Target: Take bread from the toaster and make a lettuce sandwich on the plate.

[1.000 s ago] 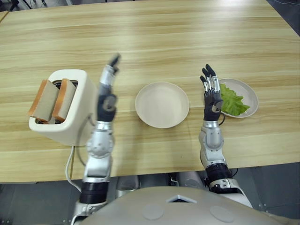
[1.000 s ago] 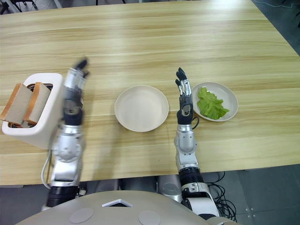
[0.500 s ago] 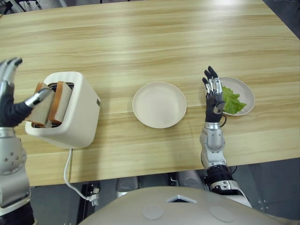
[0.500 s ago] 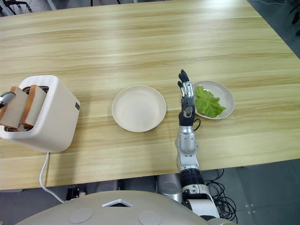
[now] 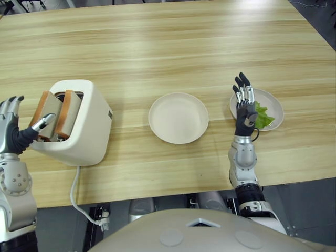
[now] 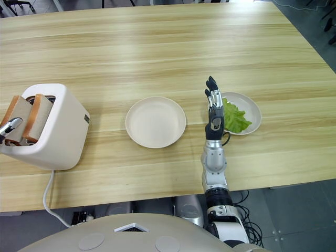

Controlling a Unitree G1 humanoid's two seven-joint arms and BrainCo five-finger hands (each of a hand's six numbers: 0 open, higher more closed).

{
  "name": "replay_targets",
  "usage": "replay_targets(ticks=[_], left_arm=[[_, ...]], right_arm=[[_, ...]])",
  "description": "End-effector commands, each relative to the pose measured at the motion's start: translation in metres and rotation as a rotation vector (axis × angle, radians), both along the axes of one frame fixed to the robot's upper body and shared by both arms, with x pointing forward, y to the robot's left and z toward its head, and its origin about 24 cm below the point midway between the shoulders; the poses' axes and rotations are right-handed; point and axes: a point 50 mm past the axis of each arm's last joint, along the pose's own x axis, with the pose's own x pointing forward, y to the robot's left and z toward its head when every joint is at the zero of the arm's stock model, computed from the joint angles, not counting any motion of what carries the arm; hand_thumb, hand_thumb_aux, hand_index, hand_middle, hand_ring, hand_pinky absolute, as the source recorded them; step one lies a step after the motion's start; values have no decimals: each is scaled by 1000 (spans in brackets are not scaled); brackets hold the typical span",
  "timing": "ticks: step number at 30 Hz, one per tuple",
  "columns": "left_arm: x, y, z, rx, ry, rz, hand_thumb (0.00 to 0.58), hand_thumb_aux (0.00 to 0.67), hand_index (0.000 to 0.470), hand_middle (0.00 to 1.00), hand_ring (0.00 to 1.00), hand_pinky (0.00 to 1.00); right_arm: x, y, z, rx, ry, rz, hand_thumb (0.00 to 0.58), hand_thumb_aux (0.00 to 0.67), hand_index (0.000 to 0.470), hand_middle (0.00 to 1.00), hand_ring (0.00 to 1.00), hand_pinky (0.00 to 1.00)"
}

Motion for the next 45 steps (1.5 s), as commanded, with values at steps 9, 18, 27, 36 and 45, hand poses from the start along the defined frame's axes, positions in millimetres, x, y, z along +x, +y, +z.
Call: replay_targets(ticks=[9,18,27,36,45], left_arm=[[5,-3,-1,51,69,1,568,573,393,0,0,0],[16,-20,-14,5,105,-86,580,670,460,0,0,0],[34,-56,20,18,-114,-228,580,670,460,0,0,0],[23,-41,65,126,-359,-124,580,670,460,1000,1000,1000],[41,-85,107,147,-539,-407,580,670,460,1000,1000,1000]], right_arm=[[1,1,1,0,-4,-4,0,0,0,0,0,0],[4,2,2,-3,-7,3,0,0,0,0,0,0],[5,0,0,-10,1,2,0,0,0,0,0,0],[17,-65,10,-379,28,-285,0,0,0,0,0,0],[11,-148,11,-1074,123,-721,0,0,0,0,0,0]])
